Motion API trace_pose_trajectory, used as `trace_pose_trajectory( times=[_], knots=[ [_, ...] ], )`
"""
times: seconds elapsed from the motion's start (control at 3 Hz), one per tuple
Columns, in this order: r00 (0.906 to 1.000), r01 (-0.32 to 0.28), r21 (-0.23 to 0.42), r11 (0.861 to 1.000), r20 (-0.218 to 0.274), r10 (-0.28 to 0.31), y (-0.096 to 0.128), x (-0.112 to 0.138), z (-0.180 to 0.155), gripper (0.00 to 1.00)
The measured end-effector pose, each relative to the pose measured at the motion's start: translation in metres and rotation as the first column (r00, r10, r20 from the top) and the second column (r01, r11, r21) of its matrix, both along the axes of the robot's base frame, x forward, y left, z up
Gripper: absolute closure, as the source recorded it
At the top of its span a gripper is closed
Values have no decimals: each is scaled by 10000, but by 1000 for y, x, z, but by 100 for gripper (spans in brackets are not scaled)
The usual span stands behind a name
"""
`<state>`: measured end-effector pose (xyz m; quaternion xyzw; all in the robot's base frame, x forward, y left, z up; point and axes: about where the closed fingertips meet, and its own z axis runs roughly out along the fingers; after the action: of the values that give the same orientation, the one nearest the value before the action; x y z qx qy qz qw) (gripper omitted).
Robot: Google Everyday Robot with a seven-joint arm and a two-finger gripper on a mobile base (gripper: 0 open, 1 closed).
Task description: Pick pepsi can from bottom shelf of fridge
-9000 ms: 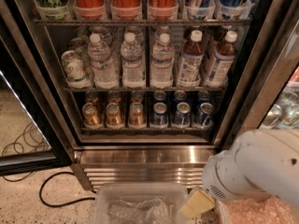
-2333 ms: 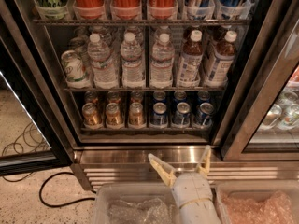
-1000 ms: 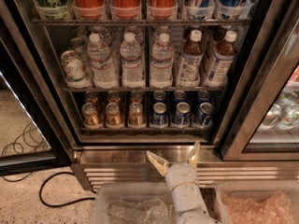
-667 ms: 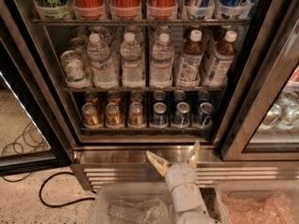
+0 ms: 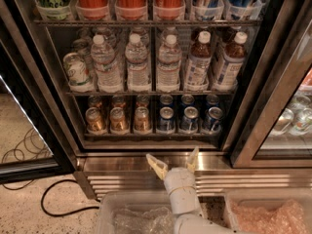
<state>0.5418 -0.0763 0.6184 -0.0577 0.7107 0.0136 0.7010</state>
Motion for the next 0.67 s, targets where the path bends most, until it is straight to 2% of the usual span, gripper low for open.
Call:
trace_pose_trajectory(
  times=[0.33,0.67],
  knots=[
    [9989,341,96,9994,322,-344,-8,13,-5,0],
    [9944,736,-230,9970,784,-716,-26,32,-3,0]
  ],
)
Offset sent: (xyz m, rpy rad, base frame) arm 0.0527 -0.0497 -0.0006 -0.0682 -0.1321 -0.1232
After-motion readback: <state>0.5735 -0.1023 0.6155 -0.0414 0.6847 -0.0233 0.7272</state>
